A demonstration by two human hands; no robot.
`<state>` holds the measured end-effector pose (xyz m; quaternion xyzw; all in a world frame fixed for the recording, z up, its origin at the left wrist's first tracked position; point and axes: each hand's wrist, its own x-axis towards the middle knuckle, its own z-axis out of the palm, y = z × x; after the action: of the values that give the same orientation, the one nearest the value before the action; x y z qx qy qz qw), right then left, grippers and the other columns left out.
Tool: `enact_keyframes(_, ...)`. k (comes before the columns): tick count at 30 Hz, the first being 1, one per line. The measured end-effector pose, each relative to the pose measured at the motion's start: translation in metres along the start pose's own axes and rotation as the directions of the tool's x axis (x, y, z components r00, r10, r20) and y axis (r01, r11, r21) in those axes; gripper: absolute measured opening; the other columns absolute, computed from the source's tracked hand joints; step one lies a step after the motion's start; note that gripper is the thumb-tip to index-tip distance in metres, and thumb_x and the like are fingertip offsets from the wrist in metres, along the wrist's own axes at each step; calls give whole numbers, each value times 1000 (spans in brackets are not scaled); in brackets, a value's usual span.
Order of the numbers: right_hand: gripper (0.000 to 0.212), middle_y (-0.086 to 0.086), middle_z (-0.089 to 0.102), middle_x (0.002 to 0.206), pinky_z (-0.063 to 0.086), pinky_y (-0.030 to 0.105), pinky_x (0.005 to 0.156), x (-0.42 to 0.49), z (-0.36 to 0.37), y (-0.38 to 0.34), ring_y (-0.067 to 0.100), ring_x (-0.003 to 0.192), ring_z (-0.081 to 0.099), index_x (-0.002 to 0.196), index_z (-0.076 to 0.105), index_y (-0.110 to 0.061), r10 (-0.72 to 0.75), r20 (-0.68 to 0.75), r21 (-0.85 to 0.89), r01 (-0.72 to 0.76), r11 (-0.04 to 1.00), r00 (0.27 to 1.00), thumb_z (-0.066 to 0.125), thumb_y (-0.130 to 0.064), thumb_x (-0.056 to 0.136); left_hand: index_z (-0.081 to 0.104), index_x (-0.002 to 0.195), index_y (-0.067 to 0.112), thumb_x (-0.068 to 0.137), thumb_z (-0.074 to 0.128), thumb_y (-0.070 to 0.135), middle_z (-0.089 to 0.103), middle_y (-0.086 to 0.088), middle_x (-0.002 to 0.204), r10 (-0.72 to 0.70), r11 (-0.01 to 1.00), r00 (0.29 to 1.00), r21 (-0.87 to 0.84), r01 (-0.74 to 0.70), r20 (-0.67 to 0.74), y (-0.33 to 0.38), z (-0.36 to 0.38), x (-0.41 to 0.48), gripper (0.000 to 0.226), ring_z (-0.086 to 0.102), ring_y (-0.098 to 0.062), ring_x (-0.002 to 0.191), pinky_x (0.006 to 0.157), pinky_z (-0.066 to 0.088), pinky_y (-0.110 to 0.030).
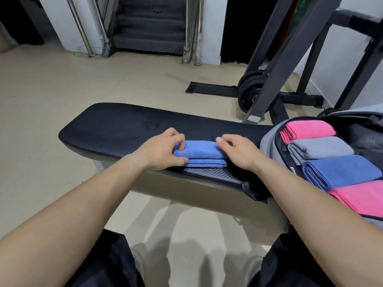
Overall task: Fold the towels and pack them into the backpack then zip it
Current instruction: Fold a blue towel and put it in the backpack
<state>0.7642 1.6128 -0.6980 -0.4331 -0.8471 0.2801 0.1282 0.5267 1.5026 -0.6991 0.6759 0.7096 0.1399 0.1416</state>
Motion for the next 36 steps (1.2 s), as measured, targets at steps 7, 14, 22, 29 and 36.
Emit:
enact_keyframes(7,57,-5,60,73,40,35,64,3,24,-26,25,78,55,66,44,-21,72,-142,-298,-112,948,987,50,-74,86,56,66,23,92,39,64,50,8,95,-123,980,988,145,136,-91,25,-2,15,51,57,-14,79,68,46,-35)
enact_keyframes(14,47,-1,63,100,40,35,69,0,33,-32,27,93,60,87,45,-24,61,-171,-395,-125,910,983,54,-71,86,58,114,15,101,35,40,56,-6,118,-207,940,938,211,270,-278,49,20,48,36,55,-31,105,78,45,-41)
enact_keyframes(22,28,-1,59,111,43,42,86,7,21,-41,27,109,48,83,57,-27,121,-182,-430,-190,883,976,46,-51,91,55,120,22,103,23,35,53,-3,126,-233,942,948,192,275,-215,35,59,51,39,48,-25,119,101,39,-47)
enact_keyframes(29,38,4,57,134,43,45,96,25,47,-40,30,121,51,123,56,-21,90,-169,-218,-126,968,981,27,-36,104,53,131,25,105,13,40,47,-2,142,-268,934,947,195,300,-176,35,63,51,50,39,-25,134,111,31,-49)
enact_keyframes(36,57,2,13,168,9,49,124,28,65,-24,27,154,12,158,19,-35,170,-56,-397,-178,900,984,7,-50,104,37,150,31,106,11,43,18,-3,166,-303,940,948,134,315,-97,36,62,49,53,14,-26,153,122,14,-49)
